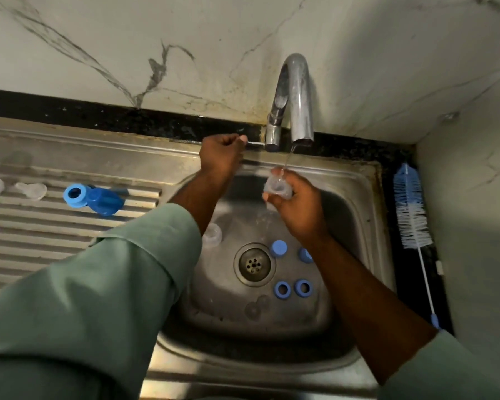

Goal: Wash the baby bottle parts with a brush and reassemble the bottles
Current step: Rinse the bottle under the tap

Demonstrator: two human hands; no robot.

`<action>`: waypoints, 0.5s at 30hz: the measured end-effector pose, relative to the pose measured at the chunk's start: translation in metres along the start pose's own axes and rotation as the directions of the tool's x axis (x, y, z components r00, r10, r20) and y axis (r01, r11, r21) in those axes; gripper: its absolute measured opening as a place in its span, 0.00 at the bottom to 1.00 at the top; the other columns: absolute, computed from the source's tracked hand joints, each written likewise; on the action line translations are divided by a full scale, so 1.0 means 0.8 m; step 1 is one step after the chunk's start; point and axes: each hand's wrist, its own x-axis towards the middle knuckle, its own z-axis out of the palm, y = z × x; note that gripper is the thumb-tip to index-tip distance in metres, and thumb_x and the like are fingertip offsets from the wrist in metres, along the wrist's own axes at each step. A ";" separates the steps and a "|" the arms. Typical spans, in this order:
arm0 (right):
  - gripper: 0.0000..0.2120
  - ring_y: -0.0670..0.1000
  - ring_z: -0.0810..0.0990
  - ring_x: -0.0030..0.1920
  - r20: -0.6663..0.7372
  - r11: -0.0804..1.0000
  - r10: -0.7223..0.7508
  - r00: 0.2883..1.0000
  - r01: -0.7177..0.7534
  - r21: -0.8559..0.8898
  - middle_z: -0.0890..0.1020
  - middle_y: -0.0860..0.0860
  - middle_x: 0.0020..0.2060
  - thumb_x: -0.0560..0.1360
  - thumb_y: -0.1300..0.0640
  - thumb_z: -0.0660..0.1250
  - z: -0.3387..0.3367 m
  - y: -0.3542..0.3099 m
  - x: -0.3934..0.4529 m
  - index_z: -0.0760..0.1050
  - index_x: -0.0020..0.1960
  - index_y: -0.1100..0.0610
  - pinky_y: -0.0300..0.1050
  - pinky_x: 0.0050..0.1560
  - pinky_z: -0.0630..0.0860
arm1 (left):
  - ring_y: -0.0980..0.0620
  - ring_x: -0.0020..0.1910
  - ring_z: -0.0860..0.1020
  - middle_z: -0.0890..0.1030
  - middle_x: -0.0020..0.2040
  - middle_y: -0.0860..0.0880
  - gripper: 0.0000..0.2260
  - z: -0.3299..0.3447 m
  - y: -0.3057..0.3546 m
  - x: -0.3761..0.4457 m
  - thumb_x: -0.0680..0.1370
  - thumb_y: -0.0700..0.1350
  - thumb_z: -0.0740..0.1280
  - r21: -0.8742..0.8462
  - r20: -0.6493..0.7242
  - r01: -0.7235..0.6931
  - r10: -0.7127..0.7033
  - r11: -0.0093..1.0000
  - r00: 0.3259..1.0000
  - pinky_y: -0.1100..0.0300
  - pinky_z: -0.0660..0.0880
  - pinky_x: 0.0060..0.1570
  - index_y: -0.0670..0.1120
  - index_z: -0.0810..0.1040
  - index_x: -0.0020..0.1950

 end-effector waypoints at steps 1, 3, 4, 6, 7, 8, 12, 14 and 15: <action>0.22 0.43 0.76 0.56 -0.055 0.999 -0.047 0.997 0.047 -0.002 0.77 0.47 0.56 0.71 0.64 0.73 0.001 -0.001 0.002 0.75 0.64 0.59 0.39 0.62 0.73 | 0.53 0.29 0.74 0.77 0.30 0.48 0.10 0.003 0.003 0.006 0.79 0.40 0.68 -0.023 0.007 0.029 -0.029 0.999 1.000 0.61 0.72 0.30 0.44 0.80 0.38; 0.23 0.41 0.75 0.56 -0.041 0.999 -0.017 0.999 0.019 0.035 0.76 0.47 0.56 0.70 0.66 0.73 0.003 -0.010 0.003 0.74 0.64 0.60 0.43 0.62 0.73 | 0.55 0.25 0.74 0.77 0.27 0.50 0.10 0.006 0.001 0.014 0.78 0.38 0.68 -0.067 0.024 0.103 -0.102 0.992 0.994 0.62 0.71 0.28 0.42 0.80 0.37; 0.23 0.44 0.76 0.56 -0.031 0.999 0.015 0.999 -0.014 0.053 0.76 0.48 0.56 0.70 0.65 0.73 0.005 -0.013 0.002 0.74 0.64 0.59 0.46 0.63 0.74 | 0.55 0.25 0.75 0.78 0.28 0.48 0.09 0.006 -0.002 0.017 0.78 0.37 0.69 -0.070 0.028 0.127 -0.126 0.989 0.992 0.62 0.73 0.28 0.41 0.80 0.37; 0.24 0.47 0.77 0.58 -0.091 0.997 0.011 0.996 -0.004 0.080 0.78 0.50 0.58 0.70 0.64 0.74 0.006 -0.014 0.003 0.74 0.64 0.56 0.45 0.62 0.75 | 0.54 0.25 0.76 0.79 0.32 0.45 0.08 0.007 -0.003 0.016 0.77 0.36 0.69 -0.061 0.046 0.153 -0.151 0.986 0.988 0.61 0.75 0.28 0.41 0.79 0.38; 0.24 0.47 0.78 0.58 -0.077 0.996 0.001 0.997 0.006 0.091 0.78 0.49 0.58 0.70 0.64 0.74 0.005 -0.016 0.006 0.74 0.64 0.56 0.43 0.62 0.74 | 0.55 0.25 0.76 0.79 0.32 0.44 0.08 0.007 0.000 0.015 0.77 0.35 0.69 -0.053 0.047 0.159 -0.156 0.986 0.987 0.62 0.76 0.28 0.40 0.79 0.38; 0.24 0.46 0.77 0.57 -0.028 0.996 0.018 0.999 -0.015 0.091 0.78 0.48 0.57 0.70 0.64 0.74 0.005 -0.018 0.008 0.74 0.65 0.56 0.42 0.62 0.74 | 0.55 0.24 0.76 0.79 0.32 0.44 0.08 0.007 0.002 0.015 0.78 0.35 0.69 -0.043 0.046 0.163 -0.162 0.986 0.986 0.63 0.76 0.27 0.40 0.79 0.38; 0.25 0.43 0.78 0.53 -0.048 0.993 0.052 0.997 -0.046 0.109 0.79 0.49 0.56 0.68 0.66 0.75 0.001 -0.019 0.012 0.75 0.63 0.60 0.35 0.58 0.74 | 0.55 0.20 0.74 0.78 0.32 0.41 0.09 0.009 0.017 0.023 0.77 0.34 0.69 0.021 0.059 0.212 -0.213 0.977 0.975 0.65 0.72 0.21 0.39 0.77 0.36; 0.24 0.41 0.78 0.52 -0.067 0.994 0.042 0.997 -0.035 0.102 0.79 0.49 0.55 0.67 0.66 0.75 -0.001 -0.019 0.011 0.76 0.63 0.61 0.32 0.56 0.73 | 0.55 0.19 0.74 0.78 0.32 0.42 0.09 0.007 0.023 0.026 0.77 0.35 0.69 0.079 0.061 0.240 -0.245 0.967 0.968 0.66 0.71 0.20 0.39 0.76 0.36; 0.24 0.43 0.78 0.53 -0.082 0.994 0.045 0.996 -0.037 0.098 0.80 0.50 0.55 0.67 0.66 0.75 -0.004 -0.018 0.011 0.76 0.62 0.61 0.33 0.57 0.73 | 0.56 0.19 0.73 0.78 0.32 0.43 0.10 0.007 0.026 0.027 0.77 0.36 0.69 0.099 0.074 0.266 -0.274 0.959 0.959 0.67 0.70 0.20 0.40 0.76 0.36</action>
